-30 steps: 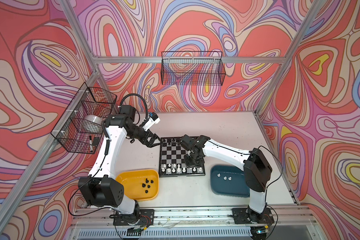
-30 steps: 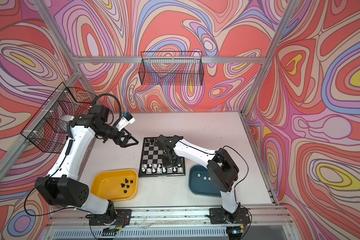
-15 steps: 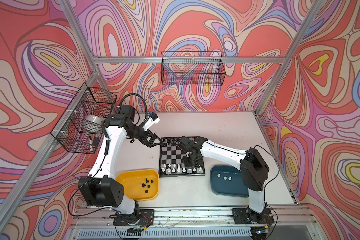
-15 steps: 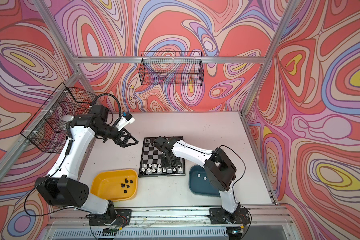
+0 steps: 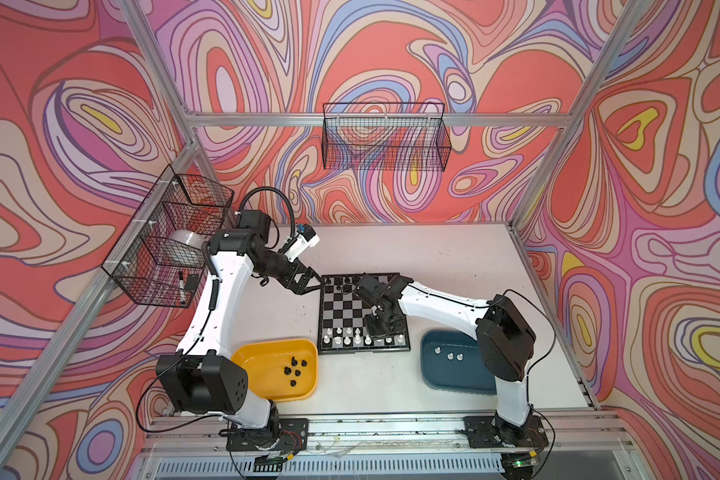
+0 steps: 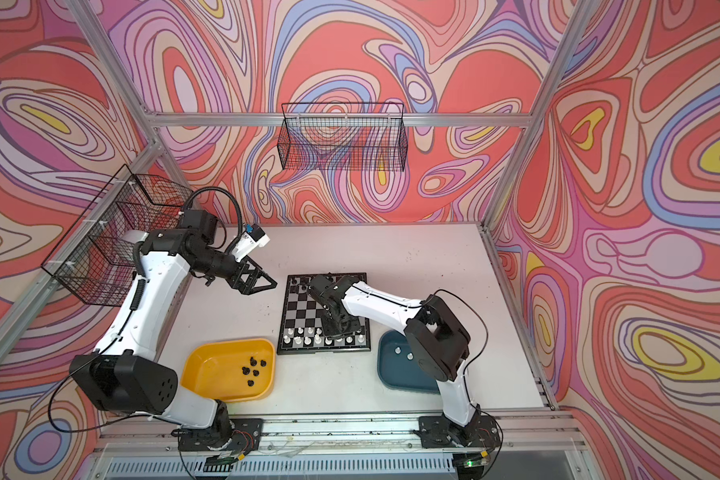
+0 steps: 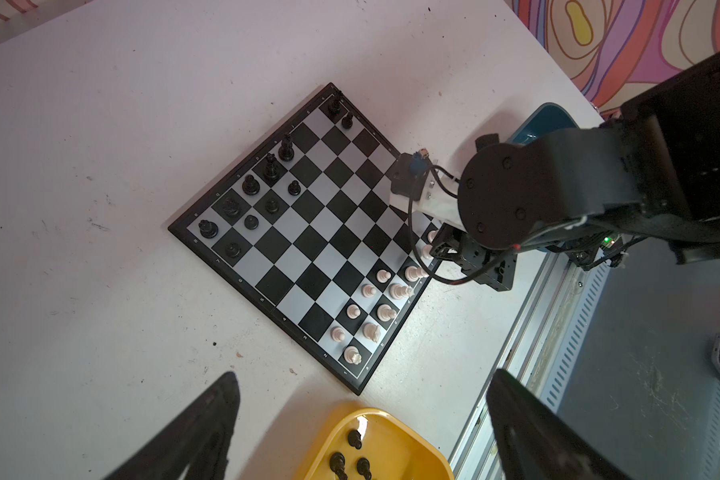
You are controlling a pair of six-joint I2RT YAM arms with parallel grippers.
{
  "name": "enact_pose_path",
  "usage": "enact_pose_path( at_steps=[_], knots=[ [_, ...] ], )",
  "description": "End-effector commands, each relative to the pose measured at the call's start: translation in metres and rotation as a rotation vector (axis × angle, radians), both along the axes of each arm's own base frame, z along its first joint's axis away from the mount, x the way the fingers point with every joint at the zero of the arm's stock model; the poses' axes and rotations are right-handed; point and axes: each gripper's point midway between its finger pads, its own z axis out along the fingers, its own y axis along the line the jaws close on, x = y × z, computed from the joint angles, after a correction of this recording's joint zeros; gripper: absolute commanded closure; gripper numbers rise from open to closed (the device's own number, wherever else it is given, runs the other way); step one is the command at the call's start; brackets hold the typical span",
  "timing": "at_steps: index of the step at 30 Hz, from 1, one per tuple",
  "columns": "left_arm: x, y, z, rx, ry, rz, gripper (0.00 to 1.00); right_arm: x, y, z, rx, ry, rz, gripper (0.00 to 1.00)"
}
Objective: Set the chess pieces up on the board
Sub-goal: 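Lower the white pawn onto its square and open the right gripper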
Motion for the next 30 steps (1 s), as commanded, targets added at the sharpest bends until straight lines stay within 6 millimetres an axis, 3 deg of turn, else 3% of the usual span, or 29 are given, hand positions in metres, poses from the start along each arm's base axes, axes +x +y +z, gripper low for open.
enact_pose_path(
  at_steps=[1, 16, 30],
  knots=[
    [-0.0058, -0.0017, 0.0038, -0.019, 0.003, -0.010, 0.06, 0.0001, -0.0024, -0.0120, -0.033, -0.002, 0.010, 0.90],
    [-0.0051, -0.0014, 0.0006, -0.016, 0.009, -0.010, 0.06, 0.0004, -0.0016, -0.0157, -0.047, 0.007, 0.025, 0.89],
    [-0.0030, -0.0022, 0.0023, -0.022, 0.007, -0.008, 0.06, 0.0039, 0.0029, -0.0102, -0.032, -0.003, 0.025, 0.80]
  ],
)
